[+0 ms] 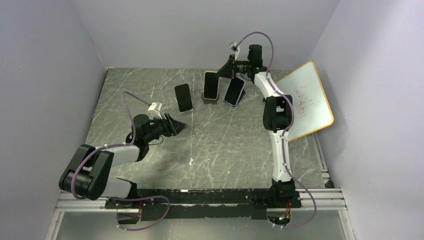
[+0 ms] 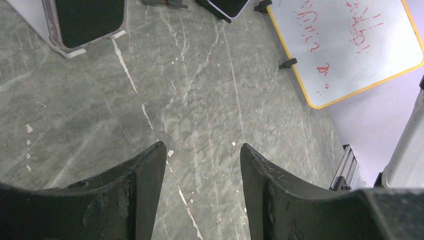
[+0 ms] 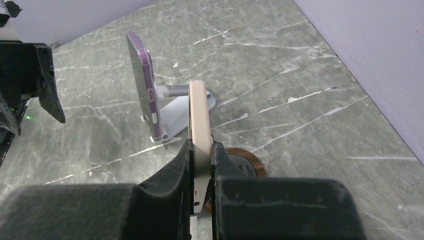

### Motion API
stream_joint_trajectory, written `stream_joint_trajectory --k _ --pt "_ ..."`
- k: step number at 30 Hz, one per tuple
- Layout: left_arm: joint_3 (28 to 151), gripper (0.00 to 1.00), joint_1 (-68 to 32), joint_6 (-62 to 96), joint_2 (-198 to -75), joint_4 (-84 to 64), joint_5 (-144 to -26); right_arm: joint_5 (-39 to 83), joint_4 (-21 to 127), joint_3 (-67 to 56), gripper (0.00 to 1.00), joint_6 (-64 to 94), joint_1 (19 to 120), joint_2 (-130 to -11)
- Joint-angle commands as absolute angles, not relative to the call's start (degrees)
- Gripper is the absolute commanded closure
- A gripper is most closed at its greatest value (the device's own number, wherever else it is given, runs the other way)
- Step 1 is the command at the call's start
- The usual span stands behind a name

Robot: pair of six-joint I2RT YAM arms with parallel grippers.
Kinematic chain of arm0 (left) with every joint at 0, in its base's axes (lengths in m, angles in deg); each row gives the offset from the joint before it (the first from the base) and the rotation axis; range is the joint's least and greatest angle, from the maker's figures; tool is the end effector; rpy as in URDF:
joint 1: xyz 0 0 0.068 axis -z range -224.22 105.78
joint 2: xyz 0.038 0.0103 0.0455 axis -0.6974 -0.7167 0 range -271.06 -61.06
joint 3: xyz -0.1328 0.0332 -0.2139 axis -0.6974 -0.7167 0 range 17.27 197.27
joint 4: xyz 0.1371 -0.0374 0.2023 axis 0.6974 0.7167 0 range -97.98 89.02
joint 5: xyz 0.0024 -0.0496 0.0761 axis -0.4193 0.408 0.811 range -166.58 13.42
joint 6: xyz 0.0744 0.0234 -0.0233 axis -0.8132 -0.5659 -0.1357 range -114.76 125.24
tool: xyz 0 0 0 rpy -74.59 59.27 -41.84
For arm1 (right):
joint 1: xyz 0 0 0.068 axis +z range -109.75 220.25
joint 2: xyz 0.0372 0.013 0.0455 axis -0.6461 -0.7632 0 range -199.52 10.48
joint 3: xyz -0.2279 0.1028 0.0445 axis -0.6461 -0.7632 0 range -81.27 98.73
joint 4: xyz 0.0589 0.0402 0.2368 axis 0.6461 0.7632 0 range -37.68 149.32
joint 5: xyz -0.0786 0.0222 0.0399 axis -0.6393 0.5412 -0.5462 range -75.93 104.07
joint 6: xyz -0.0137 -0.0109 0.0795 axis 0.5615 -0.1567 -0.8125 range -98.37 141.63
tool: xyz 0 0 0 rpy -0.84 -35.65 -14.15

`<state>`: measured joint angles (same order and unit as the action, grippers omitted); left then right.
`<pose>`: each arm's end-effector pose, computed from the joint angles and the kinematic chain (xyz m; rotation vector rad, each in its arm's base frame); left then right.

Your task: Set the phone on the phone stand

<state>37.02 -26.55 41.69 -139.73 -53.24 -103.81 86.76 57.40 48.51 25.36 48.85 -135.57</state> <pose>0.2521 -0.1142 0.1550 0.0465 1.9220 -1.0827 0.5325 0.1487 0.2085 -1.0058 1.5585 1.2664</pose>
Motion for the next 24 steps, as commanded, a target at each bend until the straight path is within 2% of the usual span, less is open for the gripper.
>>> stream_joint_trajectory --k 1,24 --pt "36.7 0.39 -27.0 41.6 -140.3 -56.2 -104.8 86.6 60.6 49.7 1.0 28.7 48.4 -133.6" --pt "36.6 0.39 -27.0 41.3 -140.6 -55.8 -104.6 83.0 66.9 49.3 1.0 35.2 50.6 -136.3"
